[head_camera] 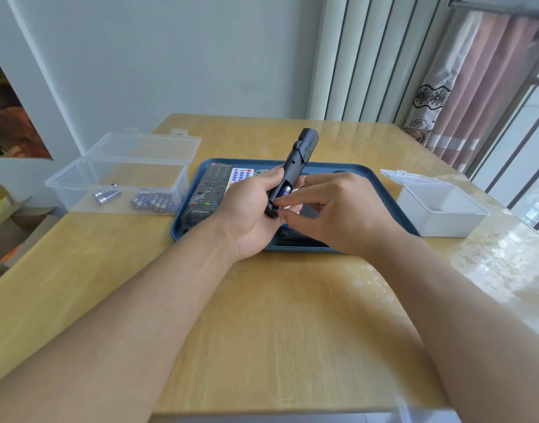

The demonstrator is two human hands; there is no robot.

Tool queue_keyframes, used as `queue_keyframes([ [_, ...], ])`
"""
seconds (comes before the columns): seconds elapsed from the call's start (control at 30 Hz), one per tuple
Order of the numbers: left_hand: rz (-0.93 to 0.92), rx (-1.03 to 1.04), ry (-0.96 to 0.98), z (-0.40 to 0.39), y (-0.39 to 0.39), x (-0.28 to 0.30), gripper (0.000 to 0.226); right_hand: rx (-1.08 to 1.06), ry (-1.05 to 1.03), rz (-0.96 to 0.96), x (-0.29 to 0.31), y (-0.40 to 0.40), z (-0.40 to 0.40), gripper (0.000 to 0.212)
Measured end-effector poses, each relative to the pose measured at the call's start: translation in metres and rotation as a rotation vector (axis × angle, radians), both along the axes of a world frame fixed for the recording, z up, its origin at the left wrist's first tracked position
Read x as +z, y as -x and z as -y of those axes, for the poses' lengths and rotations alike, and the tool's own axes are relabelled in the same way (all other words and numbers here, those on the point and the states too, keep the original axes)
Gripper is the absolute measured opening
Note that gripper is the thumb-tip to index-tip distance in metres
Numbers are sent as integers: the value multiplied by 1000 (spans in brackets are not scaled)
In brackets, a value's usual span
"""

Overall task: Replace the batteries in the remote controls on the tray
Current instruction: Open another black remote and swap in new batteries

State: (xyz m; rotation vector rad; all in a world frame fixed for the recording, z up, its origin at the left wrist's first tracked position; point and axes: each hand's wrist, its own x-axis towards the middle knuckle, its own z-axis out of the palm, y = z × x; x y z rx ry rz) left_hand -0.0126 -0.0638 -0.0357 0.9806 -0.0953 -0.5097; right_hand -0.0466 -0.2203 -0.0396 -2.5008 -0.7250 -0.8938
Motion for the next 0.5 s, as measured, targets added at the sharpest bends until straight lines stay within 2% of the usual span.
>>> queue_keyframes([
  [0.3,-62,41,27,0,3,5,38,-35,73,156,-4,2,-11,20],
  [0.5,-66,67,-2,-3,-1,6,37,3,114,60,-3,1,-7,22],
])
